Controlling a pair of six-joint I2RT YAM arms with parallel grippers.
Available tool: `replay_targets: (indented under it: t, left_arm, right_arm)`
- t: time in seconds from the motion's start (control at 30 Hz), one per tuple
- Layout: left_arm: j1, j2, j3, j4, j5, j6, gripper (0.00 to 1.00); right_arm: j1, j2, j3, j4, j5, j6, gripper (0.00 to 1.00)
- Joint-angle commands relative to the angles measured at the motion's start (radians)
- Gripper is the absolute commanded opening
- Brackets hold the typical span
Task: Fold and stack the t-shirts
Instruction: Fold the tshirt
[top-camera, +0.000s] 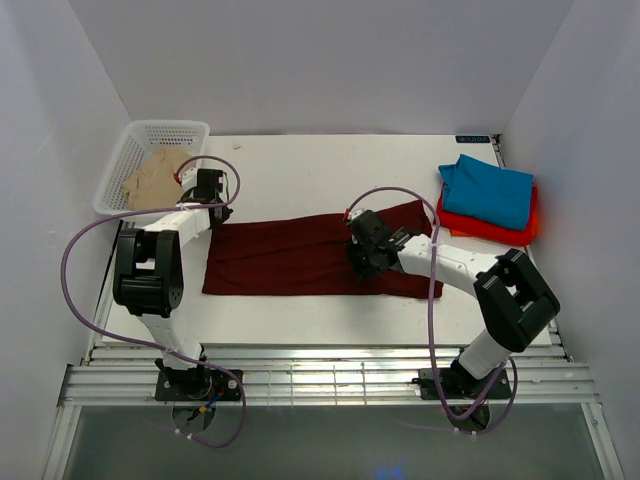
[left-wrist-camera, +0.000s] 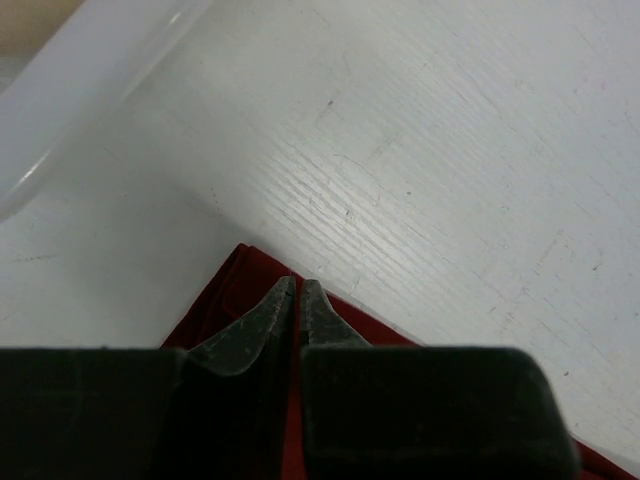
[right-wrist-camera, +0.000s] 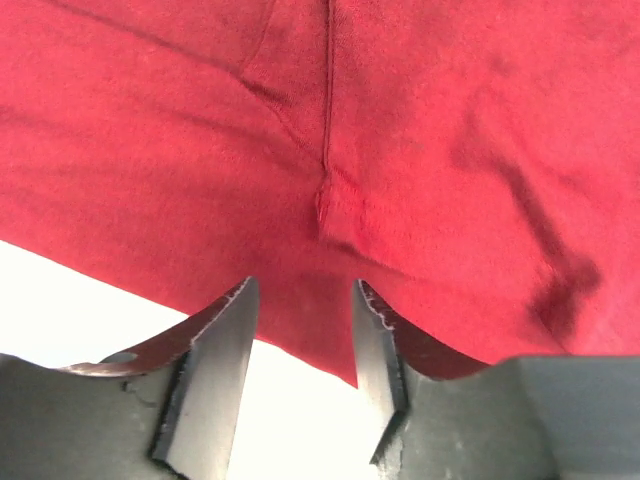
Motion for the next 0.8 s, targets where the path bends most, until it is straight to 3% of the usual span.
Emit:
replay_targets:
  t: [0.0, 0.1, 0.17, 0.2, 0.23, 0.3, 0.53, 0.77]
  left_arm:
    - [-0.004, -0.021, 0.045, -0.013, 0.009, 0.011, 0.18]
    - [-0.004, -0.013, 0.061, -0.016, 0.017, 0.017, 0.18]
    - [-0.004, -0.01, 0.066, -0.018, 0.022, 0.019, 0.17]
    - [-0.004, -0.01, 0.066, -0.02, 0.025, 0.022, 0.16]
    - [-0.004, -0.013, 0.063, -0.018, 0.032, 0.022, 0.14]
    - [-0.006, -0.024, 0.045, -0.017, 0.04, 0.017, 0.02]
    - [-0.045, -0.178, -0.08, 0.045, 0.077, 0.003, 0.0]
    - [-0.234, -0.327, -0.231, 0.088, 0.029, -0.001, 0.0]
  right_arm:
    - [0.014, -0.088, 0.016, -0.027, 0.091, 0.036, 0.5]
    - [0.011, -0.105, 0.045, -0.022, 0.201, 0.036, 0.55]
    - [-0.014, -0.096, 0.067, -0.021, 0.253, 0.032, 0.51]
    - [-0.028, -0.076, 0.085, -0.013, 0.255, 0.03, 0.44]
    - [-0.044, -0.062, 0.094, -0.008, 0.253, 0.035, 0.21]
    - [-0.095, -0.012, 0.116, -0.001, 0.243, 0.041, 0.08]
    - [-0.163, 0.132, 0.139, 0.022, 0.217, 0.053, 0.08]
    - [-0.18, 0.168, 0.075, 0.025, 0.232, 0.105, 0.08]
